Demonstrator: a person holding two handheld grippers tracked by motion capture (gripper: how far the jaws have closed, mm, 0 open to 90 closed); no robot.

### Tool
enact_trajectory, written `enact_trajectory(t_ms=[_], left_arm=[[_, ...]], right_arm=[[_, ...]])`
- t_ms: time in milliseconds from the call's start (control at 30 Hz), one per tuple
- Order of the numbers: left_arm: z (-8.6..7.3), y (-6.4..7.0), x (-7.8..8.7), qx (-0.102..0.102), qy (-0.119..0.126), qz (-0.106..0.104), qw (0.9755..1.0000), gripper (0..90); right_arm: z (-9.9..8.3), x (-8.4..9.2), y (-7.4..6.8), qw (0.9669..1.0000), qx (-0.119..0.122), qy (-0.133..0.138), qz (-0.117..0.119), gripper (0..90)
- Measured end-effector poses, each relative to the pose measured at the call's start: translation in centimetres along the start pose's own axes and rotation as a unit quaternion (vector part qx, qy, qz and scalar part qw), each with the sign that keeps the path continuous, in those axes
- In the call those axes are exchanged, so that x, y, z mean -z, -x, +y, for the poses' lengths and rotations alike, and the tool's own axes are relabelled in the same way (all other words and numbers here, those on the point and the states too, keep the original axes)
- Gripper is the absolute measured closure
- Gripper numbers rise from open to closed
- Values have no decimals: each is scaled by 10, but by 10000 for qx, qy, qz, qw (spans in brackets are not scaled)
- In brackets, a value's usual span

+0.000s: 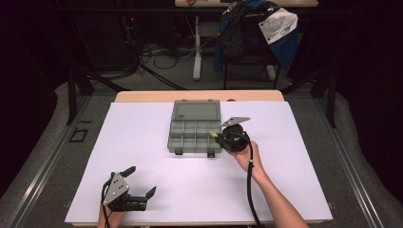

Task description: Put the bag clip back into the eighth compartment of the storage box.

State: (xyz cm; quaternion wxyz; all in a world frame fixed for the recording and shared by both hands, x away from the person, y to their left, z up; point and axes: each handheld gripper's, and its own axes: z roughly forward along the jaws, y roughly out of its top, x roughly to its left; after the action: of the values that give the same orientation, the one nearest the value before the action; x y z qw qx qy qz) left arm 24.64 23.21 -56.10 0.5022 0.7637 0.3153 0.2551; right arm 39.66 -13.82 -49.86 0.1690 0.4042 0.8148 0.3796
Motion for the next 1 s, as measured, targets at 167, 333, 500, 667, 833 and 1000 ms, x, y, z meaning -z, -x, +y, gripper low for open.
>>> enact_trajectory(t_ms=[167, 333, 500, 667, 833, 1000], left_arm=[[0, 0, 0, -3, 0, 4, 10000, 0], [0, 0, 0, 12, -2, 1, 10000, 0], [0, 0, 0, 2, -2, 6, 10000, 0], [0, 0, 0, 3, -1, 4, 10000, 0], [0, 0, 0, 9, 3, 7, 10000, 0], [0, 0, 0, 9, 3, 6, 10000, 0]], right_arm=[[1, -4, 1, 9999, -99, -60, -29, 805], [1, -8, 2, 9998, -173, -93, -77, 805], [2, -10, 2, 9996, -235, -106, -93, 805], [3, -13, 2, 9995, -269, -122, -95, 804], [2, -16, 2, 9994, -299, -140, -135, 804], [2, -19, 3, 9991, -382, -152, -136, 804]])
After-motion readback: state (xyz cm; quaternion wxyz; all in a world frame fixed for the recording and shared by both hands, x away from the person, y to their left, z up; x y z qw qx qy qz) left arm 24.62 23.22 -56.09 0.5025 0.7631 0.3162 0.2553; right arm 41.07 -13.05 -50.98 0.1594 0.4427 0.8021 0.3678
